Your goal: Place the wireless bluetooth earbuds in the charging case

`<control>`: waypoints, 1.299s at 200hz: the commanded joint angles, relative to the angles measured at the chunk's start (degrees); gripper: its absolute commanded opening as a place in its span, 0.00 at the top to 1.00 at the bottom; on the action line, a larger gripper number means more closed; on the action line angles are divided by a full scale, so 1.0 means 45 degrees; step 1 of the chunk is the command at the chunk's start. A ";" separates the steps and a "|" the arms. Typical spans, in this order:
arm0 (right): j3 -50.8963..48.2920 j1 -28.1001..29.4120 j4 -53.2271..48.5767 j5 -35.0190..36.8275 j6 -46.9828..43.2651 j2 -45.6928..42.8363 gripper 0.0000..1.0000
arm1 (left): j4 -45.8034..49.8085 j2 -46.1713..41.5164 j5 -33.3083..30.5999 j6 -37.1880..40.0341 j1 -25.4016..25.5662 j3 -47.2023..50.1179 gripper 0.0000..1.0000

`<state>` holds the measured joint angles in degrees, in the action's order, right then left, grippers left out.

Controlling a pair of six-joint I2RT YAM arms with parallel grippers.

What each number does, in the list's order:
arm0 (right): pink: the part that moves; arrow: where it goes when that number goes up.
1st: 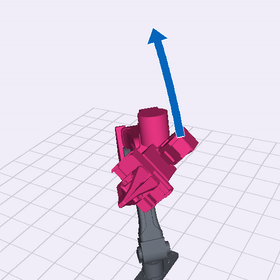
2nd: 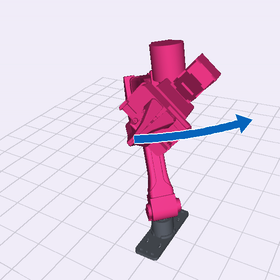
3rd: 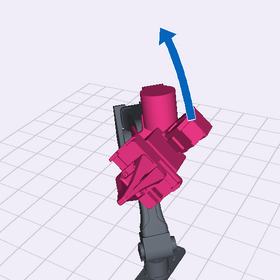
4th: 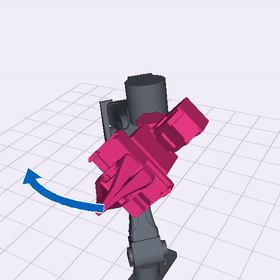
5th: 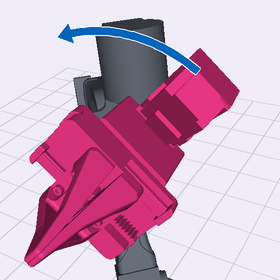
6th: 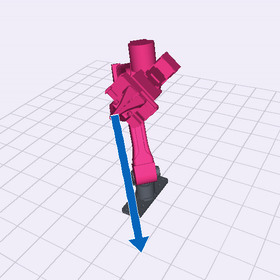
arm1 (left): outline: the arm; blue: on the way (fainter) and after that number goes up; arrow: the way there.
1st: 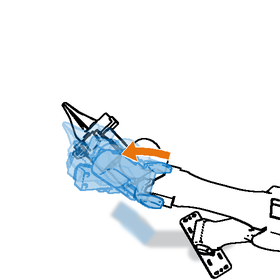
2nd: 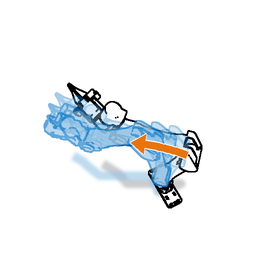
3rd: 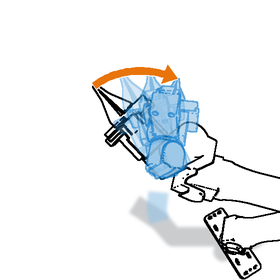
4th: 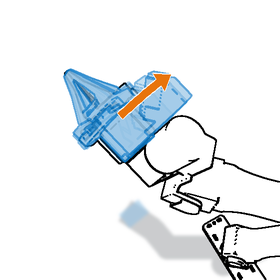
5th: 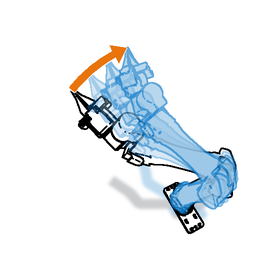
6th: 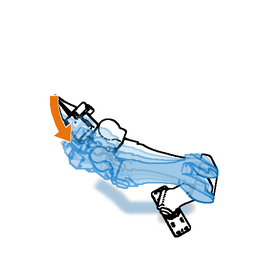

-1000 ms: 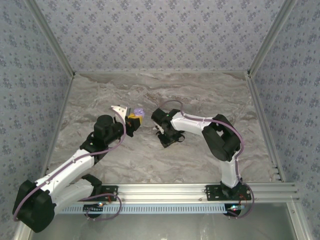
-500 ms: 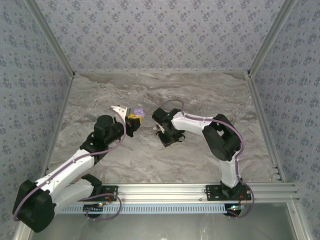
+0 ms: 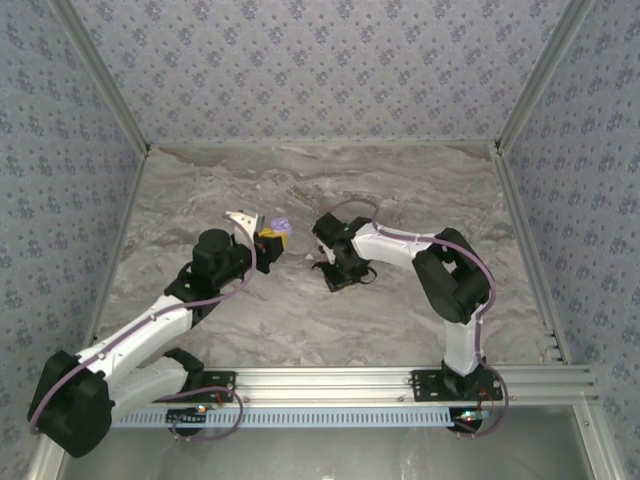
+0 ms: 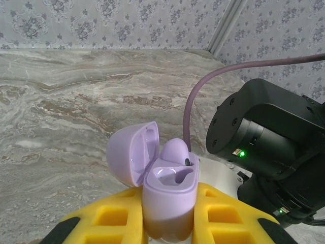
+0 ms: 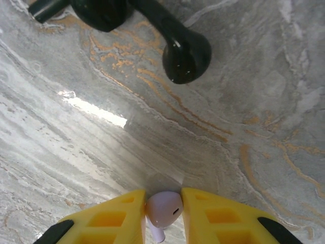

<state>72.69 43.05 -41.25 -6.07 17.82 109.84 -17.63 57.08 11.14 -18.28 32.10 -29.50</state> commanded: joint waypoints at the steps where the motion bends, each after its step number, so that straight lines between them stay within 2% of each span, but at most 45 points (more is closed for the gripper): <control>1: -0.0486 -0.0490 0.0200 0.0607 0.0502 -0.0330 0.75 | -0.1020 0.0202 0.0083 -0.0175 0.0193 0.0088 0.94; 161: -0.3090 -0.2465 0.3147 -0.1675 0.1525 -0.2750 0.76 | -0.3749 0.2530 -0.1357 -0.0815 0.1379 0.0573 0.94; 260: -0.4033 -0.3430 0.5347 -0.3295 0.2052 -0.5864 0.76 | -0.5753 0.3386 -0.1906 -0.1479 0.1835 0.0893 0.94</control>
<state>55.02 28.21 -20.67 -17.98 25.67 86.78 -38.13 72.18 3.68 -23.68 39.77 -25.65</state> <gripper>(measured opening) 0.236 0.196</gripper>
